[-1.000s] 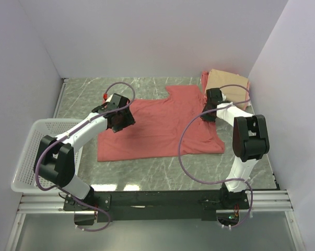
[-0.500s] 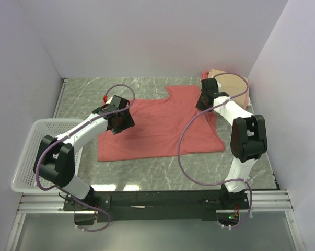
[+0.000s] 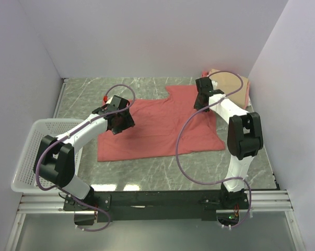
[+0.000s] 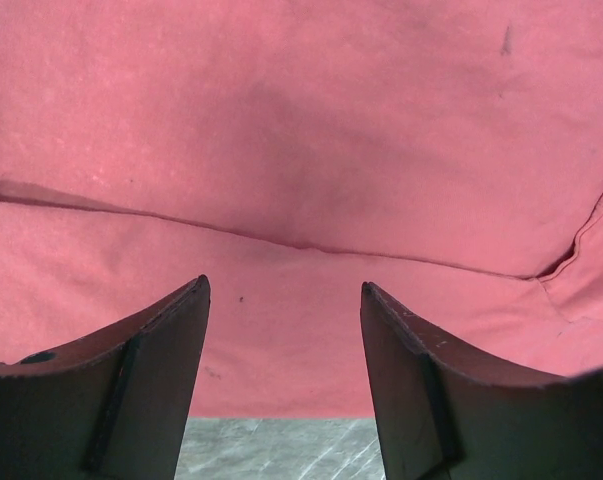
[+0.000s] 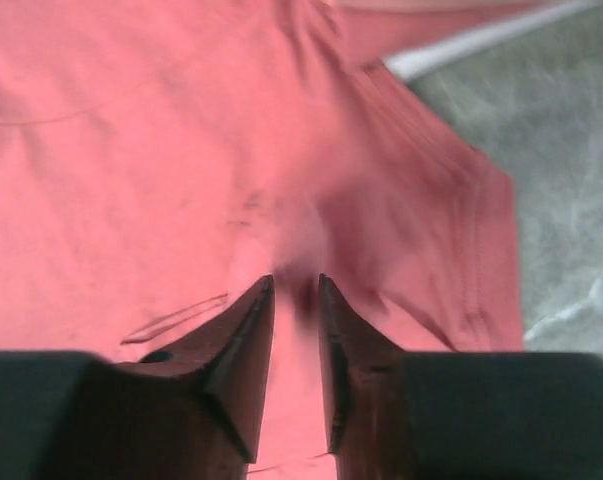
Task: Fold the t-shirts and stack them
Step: Fold the tshirt
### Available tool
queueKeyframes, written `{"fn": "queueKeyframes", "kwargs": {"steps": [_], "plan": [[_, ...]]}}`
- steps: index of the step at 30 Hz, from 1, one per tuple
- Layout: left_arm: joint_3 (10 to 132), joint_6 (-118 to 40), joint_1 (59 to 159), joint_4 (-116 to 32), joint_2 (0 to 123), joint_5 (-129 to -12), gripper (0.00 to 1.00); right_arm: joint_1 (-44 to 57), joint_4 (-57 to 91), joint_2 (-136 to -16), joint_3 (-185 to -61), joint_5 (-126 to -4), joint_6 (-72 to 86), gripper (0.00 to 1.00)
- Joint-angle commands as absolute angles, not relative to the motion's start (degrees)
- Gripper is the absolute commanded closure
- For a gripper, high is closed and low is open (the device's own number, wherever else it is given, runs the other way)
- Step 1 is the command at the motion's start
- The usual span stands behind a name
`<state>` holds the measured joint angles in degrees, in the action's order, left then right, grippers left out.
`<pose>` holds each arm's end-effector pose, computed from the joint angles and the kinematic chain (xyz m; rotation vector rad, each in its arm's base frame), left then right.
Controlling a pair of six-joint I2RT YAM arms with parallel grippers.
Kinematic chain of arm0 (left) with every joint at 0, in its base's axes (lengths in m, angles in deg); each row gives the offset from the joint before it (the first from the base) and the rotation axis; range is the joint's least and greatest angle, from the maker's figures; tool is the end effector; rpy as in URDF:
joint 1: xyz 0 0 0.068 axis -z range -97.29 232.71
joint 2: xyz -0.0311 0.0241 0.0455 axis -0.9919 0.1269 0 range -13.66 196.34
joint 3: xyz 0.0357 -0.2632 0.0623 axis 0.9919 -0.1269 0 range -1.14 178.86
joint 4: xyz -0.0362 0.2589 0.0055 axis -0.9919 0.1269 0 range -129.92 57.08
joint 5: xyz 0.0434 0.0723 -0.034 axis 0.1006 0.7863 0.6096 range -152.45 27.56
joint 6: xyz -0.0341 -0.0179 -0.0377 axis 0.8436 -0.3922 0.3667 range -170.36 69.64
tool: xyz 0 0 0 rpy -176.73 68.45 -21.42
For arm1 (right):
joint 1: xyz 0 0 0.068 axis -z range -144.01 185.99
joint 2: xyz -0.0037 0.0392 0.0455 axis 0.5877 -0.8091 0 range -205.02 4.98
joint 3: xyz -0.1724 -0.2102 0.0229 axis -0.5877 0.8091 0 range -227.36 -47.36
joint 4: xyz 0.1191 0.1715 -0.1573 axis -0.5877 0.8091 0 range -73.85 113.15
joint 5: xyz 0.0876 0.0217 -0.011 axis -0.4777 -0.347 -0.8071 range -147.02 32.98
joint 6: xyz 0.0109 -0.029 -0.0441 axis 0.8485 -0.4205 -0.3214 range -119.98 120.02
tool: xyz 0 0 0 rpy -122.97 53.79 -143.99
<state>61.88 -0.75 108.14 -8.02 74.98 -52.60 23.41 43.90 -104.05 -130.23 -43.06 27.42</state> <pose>0.2908 -0.1315 0.2336 -0.6026 2.5056 -0.2810 0.4083 0.0823 0.2212 0.4161 2.4370 -0.0090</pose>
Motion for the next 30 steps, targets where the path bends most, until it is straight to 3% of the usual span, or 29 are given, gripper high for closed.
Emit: {"fn": "queueKeyframes", "kwargs": {"steps": [1, 3, 12, 30], "plan": [[61.9, -1.4, 108.3, -9.6, 73.6, -53.7, 0.33, 22.9, 45.1, -103.2, -130.2, -38.2, 27.4, 0.6], [61.9, -1.4, 108.3, -9.6, 73.6, -53.5, 0.33, 21.8, 43.8, -100.9, -129.3, -37.2, 27.4, 0.54], [60.4, 2.6, 105.1, -7.8, 71.1, -51.6, 0.32, 9.8, 43.6, -105.0, -133.0, -37.7, 28.2, 0.59], [57.7, 1.1, 100.4, -7.4, 66.6, -52.3, 0.32, 7.5, 43.8, -114.2, -135.7, -40.7, 29.9, 0.6]]}}
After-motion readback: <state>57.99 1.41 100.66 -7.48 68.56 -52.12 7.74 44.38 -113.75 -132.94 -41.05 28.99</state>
